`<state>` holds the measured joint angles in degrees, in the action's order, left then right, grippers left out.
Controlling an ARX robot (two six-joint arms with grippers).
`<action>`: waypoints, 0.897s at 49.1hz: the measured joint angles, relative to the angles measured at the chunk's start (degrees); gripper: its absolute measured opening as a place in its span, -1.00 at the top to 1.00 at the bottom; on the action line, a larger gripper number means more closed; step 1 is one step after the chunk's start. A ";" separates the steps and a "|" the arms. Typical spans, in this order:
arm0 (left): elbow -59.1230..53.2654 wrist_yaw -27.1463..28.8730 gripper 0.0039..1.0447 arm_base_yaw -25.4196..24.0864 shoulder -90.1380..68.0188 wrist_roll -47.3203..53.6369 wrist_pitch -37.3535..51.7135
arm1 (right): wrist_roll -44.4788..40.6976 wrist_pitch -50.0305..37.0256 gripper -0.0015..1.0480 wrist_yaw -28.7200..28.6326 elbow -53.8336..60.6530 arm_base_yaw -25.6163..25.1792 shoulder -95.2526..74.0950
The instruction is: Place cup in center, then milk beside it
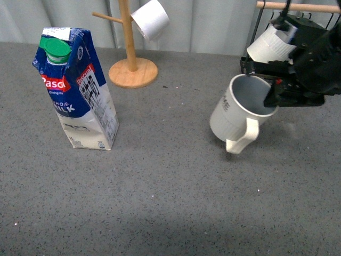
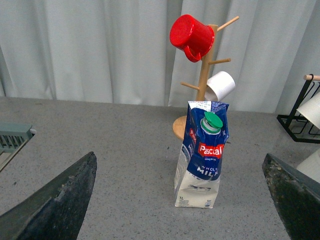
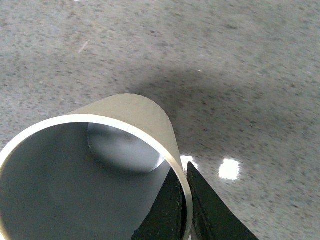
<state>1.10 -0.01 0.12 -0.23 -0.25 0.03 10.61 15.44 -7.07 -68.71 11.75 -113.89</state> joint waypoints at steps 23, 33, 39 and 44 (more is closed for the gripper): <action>0.00 0.00 -0.88 0.00 0.00 0.00 0.00 | 1.16 4.42 0.98 1.66 -6.56 4.81 -7.04; 0.00 0.00 -0.88 0.00 0.00 0.00 0.00 | 0.92 4.74 0.94 0.92 -7.41 5.20 -7.54; 0.00 0.00 -0.88 0.00 0.00 0.00 0.00 | 1.33 4.48 0.59 -0.11 -7.43 5.29 -7.54; 0.00 0.00 -0.88 0.00 0.00 0.00 0.00 | 2.34 2.78 0.22 -0.79 -7.41 5.29 -7.37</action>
<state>1.10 -0.01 0.12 -0.23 -0.25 0.03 12.95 18.22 -7.86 -76.12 17.04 -121.25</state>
